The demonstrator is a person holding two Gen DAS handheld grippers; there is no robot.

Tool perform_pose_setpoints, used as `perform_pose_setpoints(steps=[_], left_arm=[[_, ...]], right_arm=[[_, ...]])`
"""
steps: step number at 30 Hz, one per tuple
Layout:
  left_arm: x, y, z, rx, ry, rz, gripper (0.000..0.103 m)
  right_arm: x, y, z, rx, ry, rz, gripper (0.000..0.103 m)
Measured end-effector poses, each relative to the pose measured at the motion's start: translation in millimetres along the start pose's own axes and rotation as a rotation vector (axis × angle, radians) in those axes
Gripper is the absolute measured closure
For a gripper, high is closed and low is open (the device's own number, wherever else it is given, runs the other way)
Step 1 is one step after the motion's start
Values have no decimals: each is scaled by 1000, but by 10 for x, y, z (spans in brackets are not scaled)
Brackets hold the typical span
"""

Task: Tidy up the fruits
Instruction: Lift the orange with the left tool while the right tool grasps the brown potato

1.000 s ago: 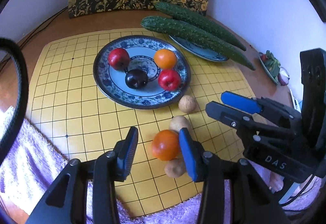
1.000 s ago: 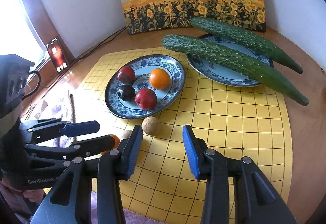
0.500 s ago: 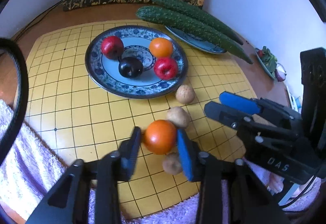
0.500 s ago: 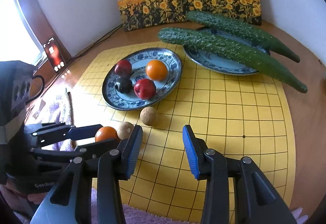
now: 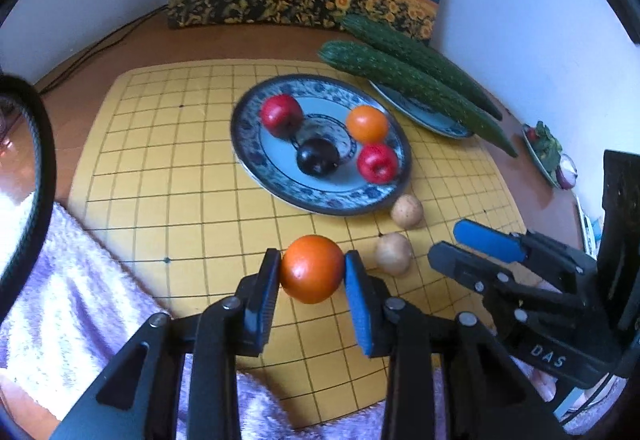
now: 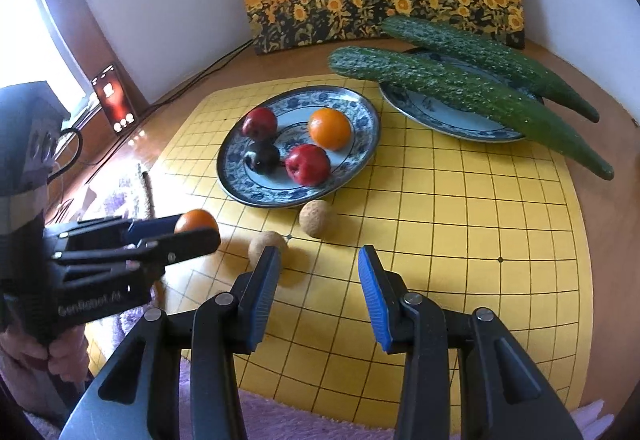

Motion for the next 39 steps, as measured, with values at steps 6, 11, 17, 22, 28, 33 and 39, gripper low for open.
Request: perform_pose_setpoints(steps=[6,11,17,22,28,33,39], left_arm=[[-84,13,50,14,29,1,69],[-145,3,52,16,30,14,69],[-168,5,29,7,33,23,69],[-161,27,48,24,24,31,69],[-149,68,88,42,21,35,69],[-166,113,73,37,21,33,69],[-172,176,68,41,21,27,69]], right_arm=[[-150,10,-26,3,32,27,61],[-260,-26,-103,-20,38,64,61],[-322,-22,-172,-33,22,82,64],[-343,-11,-179,-24,17,82,67],[-342,-14,-189,-28,14,88,68],[-336,-14,-226,-38,11,90,71],[-325,-4,-259,-43,-1,97,76]])
Point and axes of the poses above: each gripper's, at about its wrist camera, not at the fingertips, and z roughly against the way its jaws point, x to its right, y to its top, the point moved 8 cm from there along -z, roughly the way its jaws point, and after that the axes turned 4 degrees about -x, right-handed, at the moved point
